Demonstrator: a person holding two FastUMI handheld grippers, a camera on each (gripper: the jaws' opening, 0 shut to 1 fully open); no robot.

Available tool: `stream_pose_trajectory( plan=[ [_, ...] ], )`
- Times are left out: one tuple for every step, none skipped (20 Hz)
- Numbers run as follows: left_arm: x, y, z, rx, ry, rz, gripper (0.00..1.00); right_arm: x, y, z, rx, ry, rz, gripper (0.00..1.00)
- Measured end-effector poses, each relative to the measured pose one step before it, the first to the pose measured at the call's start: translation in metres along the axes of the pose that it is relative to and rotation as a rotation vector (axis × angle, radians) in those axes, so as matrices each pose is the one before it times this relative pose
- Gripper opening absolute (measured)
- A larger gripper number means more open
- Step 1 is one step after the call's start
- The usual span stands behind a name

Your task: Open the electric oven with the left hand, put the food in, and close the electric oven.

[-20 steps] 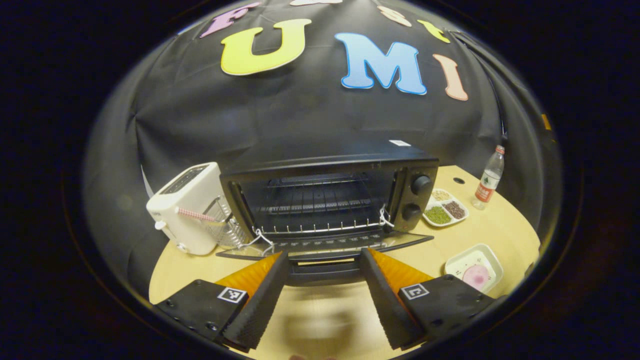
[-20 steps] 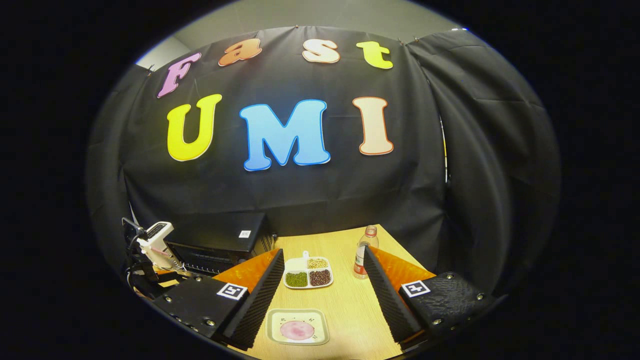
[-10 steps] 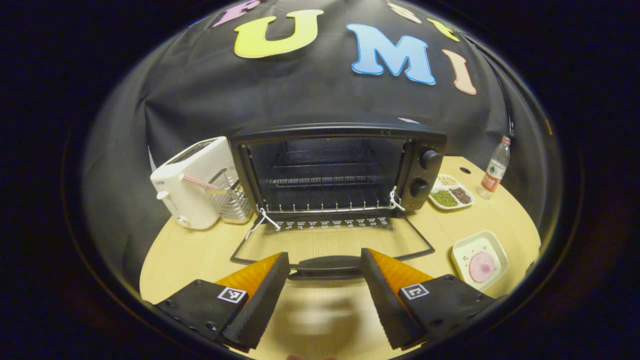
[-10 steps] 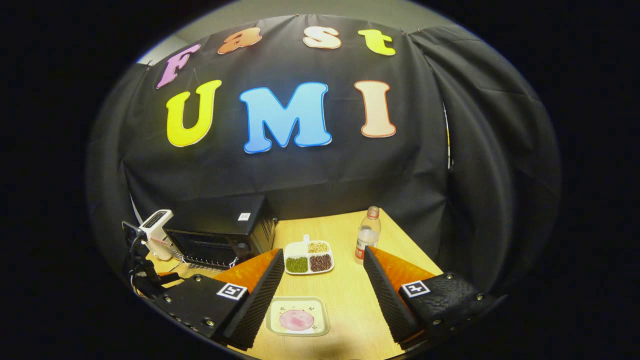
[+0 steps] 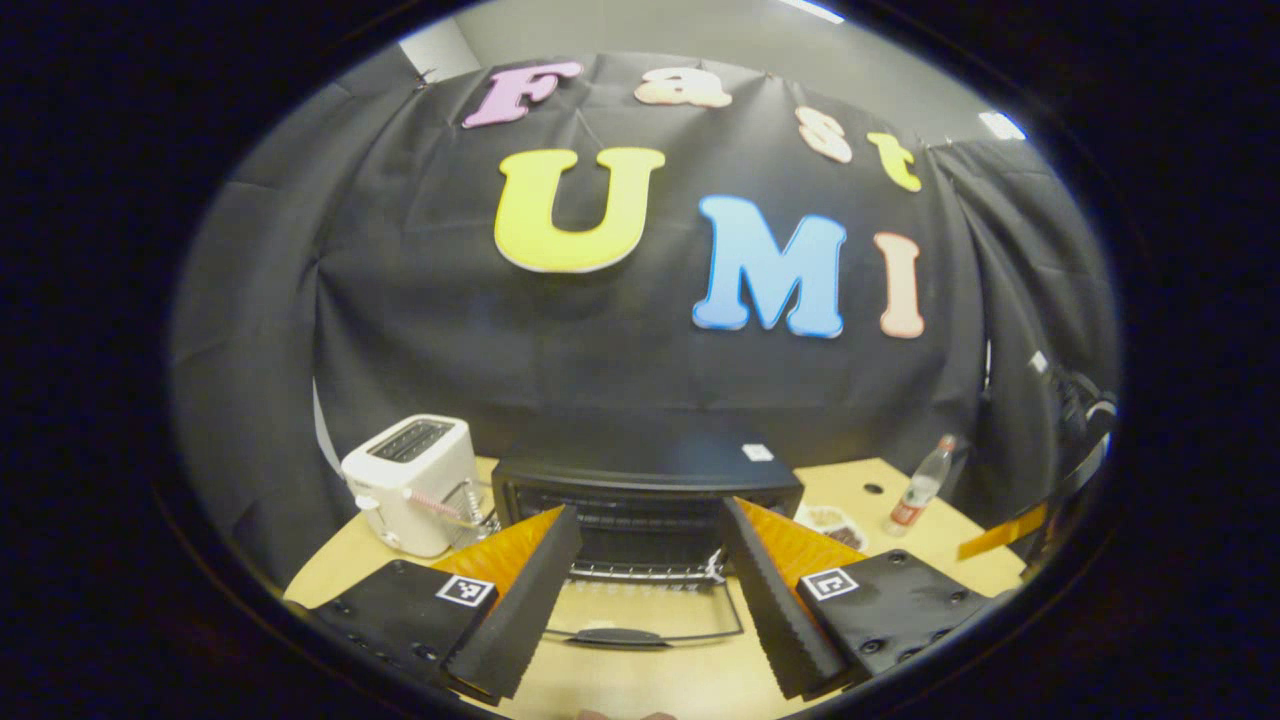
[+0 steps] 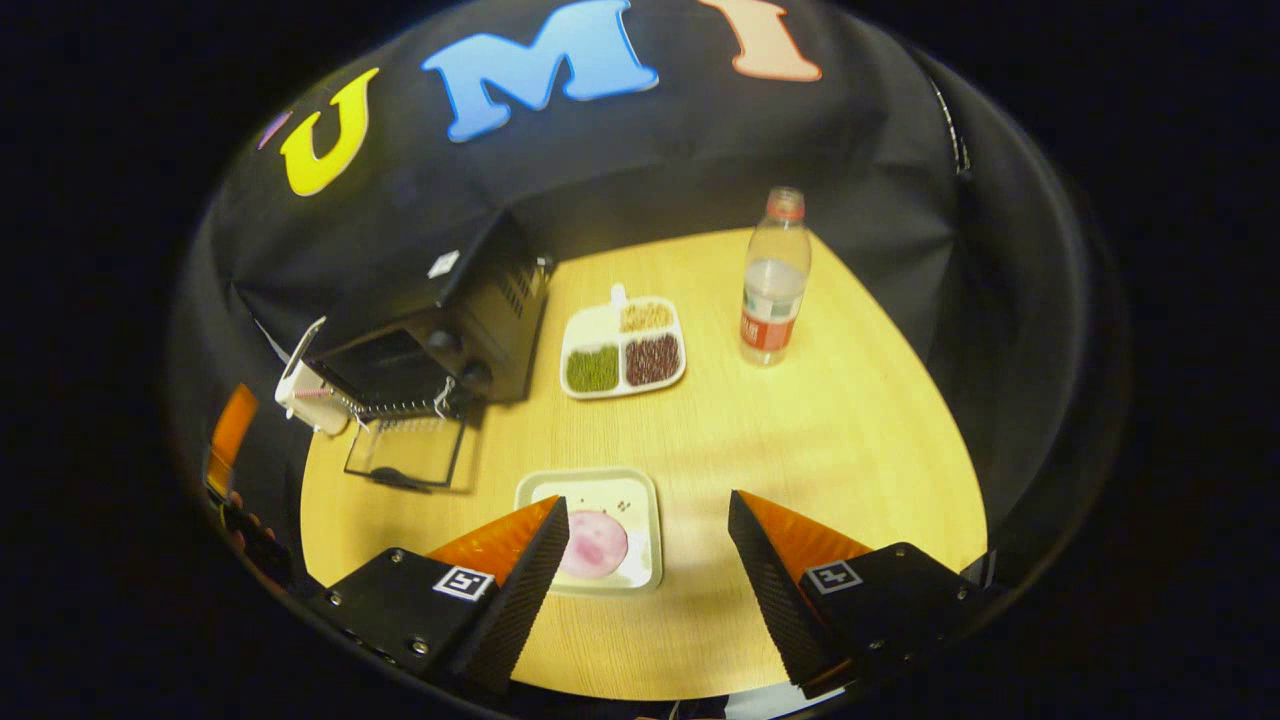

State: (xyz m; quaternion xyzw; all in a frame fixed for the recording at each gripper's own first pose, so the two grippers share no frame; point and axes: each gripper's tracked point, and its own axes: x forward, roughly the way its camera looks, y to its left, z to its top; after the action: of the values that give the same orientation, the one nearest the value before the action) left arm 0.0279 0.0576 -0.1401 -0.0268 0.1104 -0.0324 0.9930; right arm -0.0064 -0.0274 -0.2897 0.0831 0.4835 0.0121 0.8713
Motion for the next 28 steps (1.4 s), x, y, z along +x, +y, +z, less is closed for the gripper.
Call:
stream_pose_trajectory(
  plan=[
    [-0.00587,-0.00359,0.00743,0.01247,-0.02411,-0.01861,0.97,0.0122,0.00125,-0.00409,0.03868,0.0487,0.02136,0.97],
    [-0.00585,-0.00283,0.00152,0.01409,-0.00154,-0.00853,0.99,0.01066,-0.00166,-0.00334,0.03823,0.04672,0.01517,0.98],
    [-0.00691,-0.00285,0.00025,0.00979,0.00102,-0.00324,1.0,0.01047,-0.00289,-0.00653,0.0291,0.04304,0.00939,0.97],
    [-0.0058,-0.00172,0.00316,0.00271,-0.00571,-0.00143,0.96,0.0084,-0.00434,-0.00328,0.01554,0.03808,-0.00046,0.98],
    [-0.00513,-0.00147,0.00201,-0.00582,0.00168,0.00005,1.0,0.0099,-0.00447,-0.00106,0.00685,0.02306,-0.00081,0.98],
    [-0.00714,0.00078,0.00147,-0.01133,0.01086,0.00382,0.96,0.00892,-0.0041,0.00004,0.00348,0.0229,-0.00283,0.98],
    [-0.00594,0.00173,0.00364,-0.01455,-0.00024,0.00374,0.96,0.00634,-0.00311,-0.00206,0.0047,0.02285,-0.00732,0.97],
    [-0.00445,0.00306,0.00721,-0.01074,-0.0072,0.0082,0.96,0.0079,-0.00129,0.0014,0.00465,0.01666,-0.00351,0.98],
    [-0.00557,0.00589,0.00568,-0.00534,-0.01092,0.00995,0.95,0.00829,-0.00003,-0.0011,0.00104,0.01677,-0.0071,0.97],
    [-0.00331,0.00511,0.00679,-0.0018,-0.00911,0.01144,1.0,0.00585,0.00001,-0.00173,-0.00202,0.01595,-0.00689,0.97],
    [-0.00345,0.00492,0.00501,0.00029,-0.00691,0.00967,1.0,0.0049,-0.00213,-0.00224,-0.01306,0.01069,-0.01331,0.97],
    [-0.00277,0.00502,0.00535,0.00574,-0.00834,0.0097,1.0,0.00608,-0.00429,-0.00141,-0.0247,0.00697,-0.02604,0.97],
    [0.00047,0.00465,0.00193,0.005,-0.00694,0.00977,1.0,0.00566,-0.00614,-0.00007,-0.02528,0.00378,-0.03307,0.97],
    [0.00007,0.00352,0.00299,0.00277,-0.00556,0.00573,1.0,0.00417,-0.00409,0.00178,-0.01909,0.00205,-0.02682,0.97],
    [-0.00079,0.00172,0.0009,0.00068,-0.00229,0.00299,1.0,0.00318,-0.00191,-0.00135,-0.0169,0.00927,-0.02842,0.97],
    [-0.00004,0.00178,0.0007,0.00012,-0.00065,0.00147,0.96,0.00418,-0.00159,0.00173,-0.01879,-0.00171,-0.01643,0.96],
    [0.00009,0.00107,-0.00102,-0.00111,-0.00126,0.00183,0.95,0.00051,0.001,-0.00091,-0.02883,0.00028,-0.02438,0.92],
    [0.00221,0.00027,0.00018,-0.00224,-0.00018,-0.00076,0.95,-0.0005,-0.00587,-0.00162,-0.0258,0.00606,-0.03929,0.89],
    [0.00029,-0.00037,-0.00197,-0.00364,0.00363,-0.0021,0.95,0.0059,-0.00064,-0.00352,-0.02155,-0.00334,-0.02182,0.82],
    [0.00109,-0.00083,-0.0005,-0.00404,0.00207,-0.00085,0.95,-0.00893,0.00303,0.00317,-0.00557,-0.00329,-0.01514,0.77],
    [0.00054,-0.00066,0.00087,-0.00341,-0.00256,-0.00285,0.96,0.00196,0.00261,-0.00121,-0.02108,-0.00395,-0.00263,0.73],
    [0.00064,-0.00095,0.00021,-0.0016,-0.00123,-0.0009,0.96,0.00425,0.00704,-0.00121,-0.00178,-0.00451,0.01595,0.73],
    [0.00272,-0.00036,-0.00183,-0.00171,0.00143,-0.00101,0.91,-0.00236,0.00641,0.00119,0.00785,-0.00214,0.01022,0.51],
    [0.00111,-0.0014,0.00075,-0.00217,-0.00221,-0.00239,0.95,0.00091,0.00516,0.00054,0.00212,-0.01275,0.01084,0.37],
    [-0.00162,0.00002,0.00085,-0.00162,-0.0042,0.00018,0.95,-0.00067,0.00085,0.00006,-0.01926,-0.00552,-0.00363,0.14],
    [-0.00096,-0.00028,0.00229,-0.00142,-0.00546,-0.00099,0.95,0.01082,0.0003,-0.00686,-0.01589,0.00758,0.01622,0.11],
    [0.0002,0.00016,0.00028,-0.00022,-0.00349,-0.00055,0.95,-0.01467,0.00241,-0.00032,-0.00153,0.01324,0.01907,0.07],
    [-0.00181,-0.00001,0.00038,0.00131,-0.00053,-0.00195,0.96,-0.00043,-0.00004,-0.00173,0.03466,-0.00666,0.03152,0.08]
  ],
)
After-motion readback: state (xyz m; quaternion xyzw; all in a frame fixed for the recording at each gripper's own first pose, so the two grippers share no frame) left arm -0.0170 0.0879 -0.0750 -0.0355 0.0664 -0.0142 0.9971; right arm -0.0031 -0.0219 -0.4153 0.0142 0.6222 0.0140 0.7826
